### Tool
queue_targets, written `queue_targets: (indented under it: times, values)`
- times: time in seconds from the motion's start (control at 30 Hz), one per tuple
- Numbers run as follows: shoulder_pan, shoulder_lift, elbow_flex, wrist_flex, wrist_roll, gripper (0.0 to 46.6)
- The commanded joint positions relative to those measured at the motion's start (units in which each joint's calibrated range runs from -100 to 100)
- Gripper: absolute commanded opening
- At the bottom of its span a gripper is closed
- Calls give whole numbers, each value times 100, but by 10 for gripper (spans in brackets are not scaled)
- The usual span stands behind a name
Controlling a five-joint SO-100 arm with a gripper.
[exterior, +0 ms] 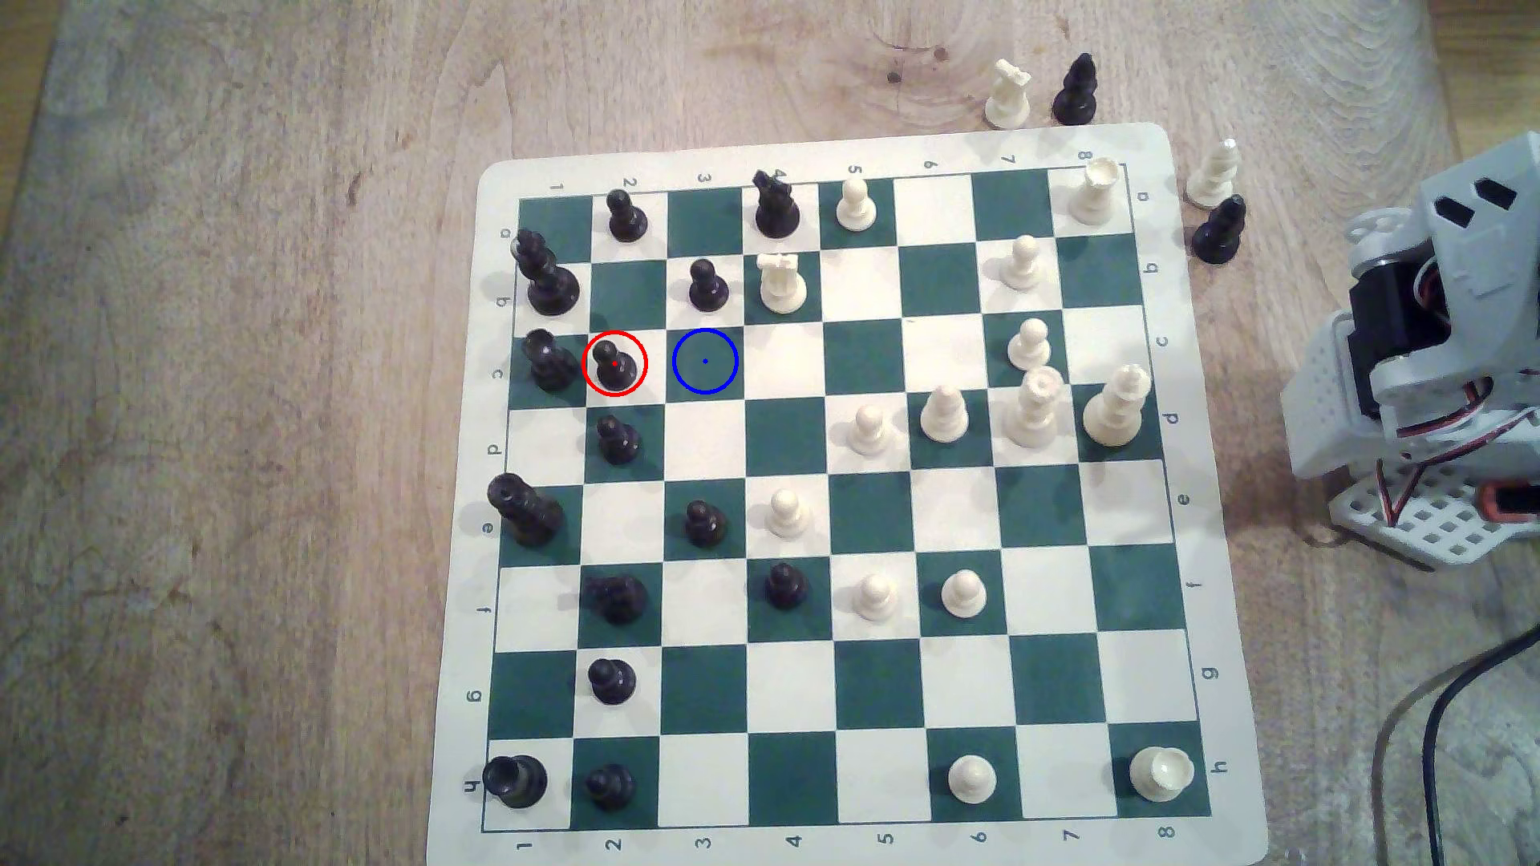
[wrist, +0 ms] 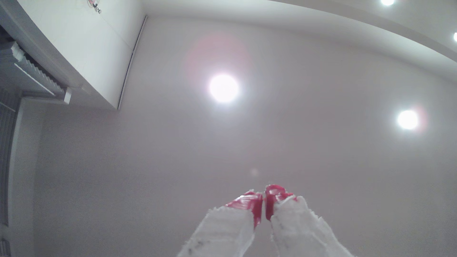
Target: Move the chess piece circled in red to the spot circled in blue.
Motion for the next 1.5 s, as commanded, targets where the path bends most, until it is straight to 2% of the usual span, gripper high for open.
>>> queue_targets:
  times: [0.0,0.23,0.4,0.67,0.83,0.97,1.03,1.27,1.47]
  values:
    - [-30,-45,117,724,15,2]
    - [-22,-45,-381,3435,10,2]
    - [291,-45,-1188,6522,-15,2]
    - [682,6,-1569,8865,-29,2]
    - [854,1390,-2367,10396,-34,2]
    - [901,1925,-2829,11215,-34,2]
    - [823,2663,-3446,11780,-205,2]
    - [627,4251,-4688,12517,-523,3]
    - [580,6186,-6002,12927,-811,3]
